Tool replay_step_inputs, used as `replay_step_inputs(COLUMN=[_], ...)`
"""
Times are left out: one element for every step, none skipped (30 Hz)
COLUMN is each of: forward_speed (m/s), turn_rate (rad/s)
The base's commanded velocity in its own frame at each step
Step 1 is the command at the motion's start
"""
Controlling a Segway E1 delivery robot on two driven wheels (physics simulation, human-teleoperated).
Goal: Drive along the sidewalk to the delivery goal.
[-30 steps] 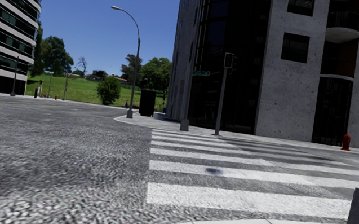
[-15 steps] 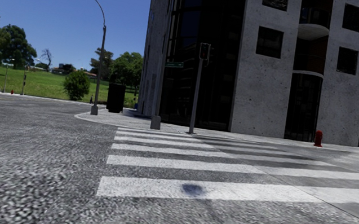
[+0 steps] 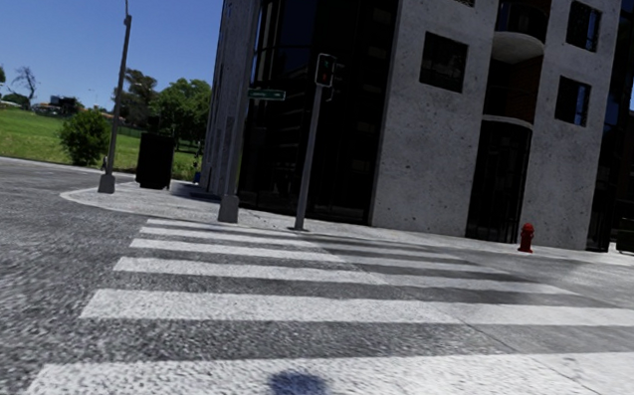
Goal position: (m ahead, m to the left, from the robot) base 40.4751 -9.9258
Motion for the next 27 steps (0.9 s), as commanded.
replay_step_inputs(forward_speed=[1.56,1.55,1.55,1.54,1.53,1.53,1.53,1.53,1.53,1.53,1.53,1.53,1.53,1.52,1.65,2.0,2.0,2.0,2.0,2.0,2.0,2.0,2.0,2.0,2.0,2.0,2.0], turn_rate=[-0.37,-0.37,-0.37,-0.37,-0.37,-0.37,-0.37,-0.37,-0.37,-0.37,-0.37,-0.36,-0.36,-0.36,-0.36,-0.36,-0.33,-0.29,-0.28,-0.28,-0.24,-0.2,-0.15,-0.06,0.0,0.0,0.0])
